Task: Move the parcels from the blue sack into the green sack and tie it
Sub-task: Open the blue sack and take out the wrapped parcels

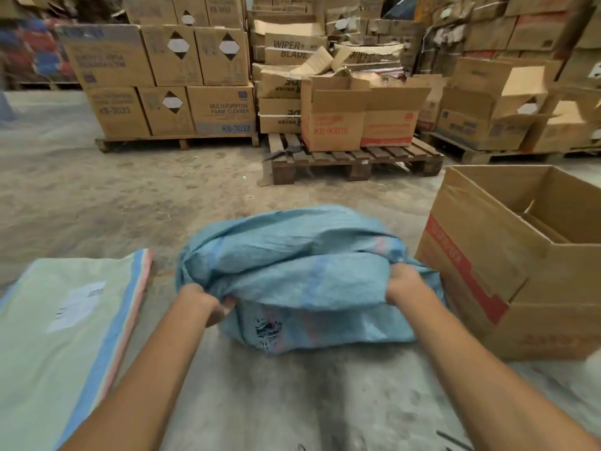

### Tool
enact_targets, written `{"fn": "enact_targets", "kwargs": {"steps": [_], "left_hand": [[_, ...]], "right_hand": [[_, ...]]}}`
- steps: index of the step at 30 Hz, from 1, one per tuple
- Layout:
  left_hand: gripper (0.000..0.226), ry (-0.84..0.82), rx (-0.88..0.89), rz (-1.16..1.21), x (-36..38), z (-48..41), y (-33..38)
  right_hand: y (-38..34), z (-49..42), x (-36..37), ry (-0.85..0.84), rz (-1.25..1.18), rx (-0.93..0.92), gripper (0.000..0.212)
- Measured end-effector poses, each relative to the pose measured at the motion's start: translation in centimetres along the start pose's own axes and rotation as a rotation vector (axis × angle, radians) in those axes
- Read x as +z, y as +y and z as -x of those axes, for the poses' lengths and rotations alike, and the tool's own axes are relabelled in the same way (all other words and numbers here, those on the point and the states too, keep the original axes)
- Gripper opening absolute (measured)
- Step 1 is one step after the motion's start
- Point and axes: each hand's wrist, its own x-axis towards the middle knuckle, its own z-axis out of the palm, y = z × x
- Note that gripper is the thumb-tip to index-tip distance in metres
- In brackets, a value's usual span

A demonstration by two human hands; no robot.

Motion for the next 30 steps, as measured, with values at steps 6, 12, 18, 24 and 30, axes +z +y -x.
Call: {"fn": "enact_targets", "kwargs": {"steps": [6,12,18,24,30], "left_hand": [[0.054,-0.316,0.056,-0.351,-0.6,-0.9,1.2],[0.053,-0.283,0.243,-0.414,-0.1,-0.8,0.6],[0.065,-0.254,0.581,-0.196,-0.8,-2.7,-0.7],[0.02,-0.401,0.445,-0.204,-1.8,-0.2,-0.4],[0.046,-0.304,0.137,-0.57,-3.7,-5.9,1.6]], "right_hand": [[-1.2,-0.4,-3.1,-0.085,0.03,0.184,0.053],[1.6,-0.2,0.4,0.53,0.404,-0.58,0.089],[2.0,2.2,5.5,0.663,1.415,-1.321,0.126],[-1.5,-0.7,10.6,-0.006,1.243,-1.225,0.019],[-7.8,-0.8,6.8,-0.365,0.999,-0.015,0.023]]}}
